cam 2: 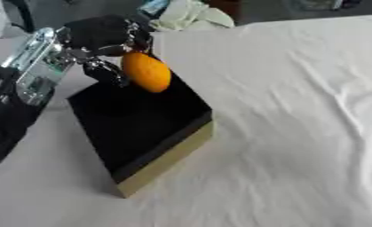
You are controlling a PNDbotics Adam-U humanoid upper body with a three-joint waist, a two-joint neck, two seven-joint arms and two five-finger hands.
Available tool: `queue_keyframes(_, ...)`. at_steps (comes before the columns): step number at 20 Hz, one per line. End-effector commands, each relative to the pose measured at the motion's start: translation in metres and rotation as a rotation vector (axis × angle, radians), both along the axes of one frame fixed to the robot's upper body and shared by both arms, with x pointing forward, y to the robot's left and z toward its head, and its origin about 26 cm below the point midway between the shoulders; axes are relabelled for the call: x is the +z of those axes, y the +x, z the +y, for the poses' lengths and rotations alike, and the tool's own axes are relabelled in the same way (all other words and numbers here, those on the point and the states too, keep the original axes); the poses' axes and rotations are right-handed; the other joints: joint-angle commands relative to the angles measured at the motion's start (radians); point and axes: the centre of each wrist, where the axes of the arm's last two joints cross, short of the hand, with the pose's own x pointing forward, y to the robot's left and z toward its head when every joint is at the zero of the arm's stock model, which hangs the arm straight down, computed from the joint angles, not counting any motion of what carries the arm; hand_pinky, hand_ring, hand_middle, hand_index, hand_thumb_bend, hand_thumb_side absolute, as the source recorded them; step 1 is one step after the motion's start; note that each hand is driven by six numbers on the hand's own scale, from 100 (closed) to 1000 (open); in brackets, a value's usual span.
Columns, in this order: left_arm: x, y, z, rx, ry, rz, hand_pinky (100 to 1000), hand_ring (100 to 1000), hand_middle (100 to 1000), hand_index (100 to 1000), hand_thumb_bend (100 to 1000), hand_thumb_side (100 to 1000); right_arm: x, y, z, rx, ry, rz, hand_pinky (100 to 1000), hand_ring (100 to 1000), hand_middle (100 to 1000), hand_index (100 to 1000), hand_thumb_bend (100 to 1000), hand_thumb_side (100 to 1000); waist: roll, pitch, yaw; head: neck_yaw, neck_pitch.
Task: Pick up objects on the table and place them in the box.
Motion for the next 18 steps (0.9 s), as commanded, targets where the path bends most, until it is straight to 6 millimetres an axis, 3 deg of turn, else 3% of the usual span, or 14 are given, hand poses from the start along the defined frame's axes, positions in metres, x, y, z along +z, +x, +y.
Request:
queue_keyframes(1, 0.006, -0.002, -0.008, -0.015, 0.019, -0.027, 151, 464, 486, 574, 181, 100, 0.009, -0.003, 0.0, 0.003, -0.008, -0.026, 680, 575, 594, 841, 100, 811, -0.003, -0.021, 0.0, -0.007, 0.003)
queue_keyframes(8, -0.012, -0.004, -0.015, -0.023, 0.091, 0.015, 175, 473, 492, 586, 208, 100, 0.008, -0.004, -0.001, 0.002, -0.007, -0.023, 680, 575, 593, 841, 100, 810, 0.0, -0.022, 0.003, -0.01, 0.005)
queue_keyframes(14, -0.024, -0.002, -0.009, 0.039, 0.13, 0.085, 340, 564, 587, 725, 277, 100, 0.008, -0.004, -0.001, 0.001, -0.005, -0.022, 680, 574, 593, 841, 100, 812, -0.002, -0.021, 0.003, -0.008, 0.005)
queue_keyframes(16, -0.024, -0.002, -0.008, 0.047, 0.147, 0.095, 423, 630, 657, 791, 327, 110, 0.008, -0.004, -0.001, 0.002, -0.005, -0.022, 680, 574, 593, 841, 100, 812, -0.003, -0.021, 0.004, -0.006, 0.006)
queue_keyframes(18, -0.023, -0.003, -0.007, 0.054, 0.159, 0.099, 487, 697, 727, 844, 377, 206, 0.008, -0.004, -0.001, 0.001, -0.005, -0.021, 680, 574, 593, 841, 100, 812, -0.003, -0.021, 0.005, -0.007, 0.006)
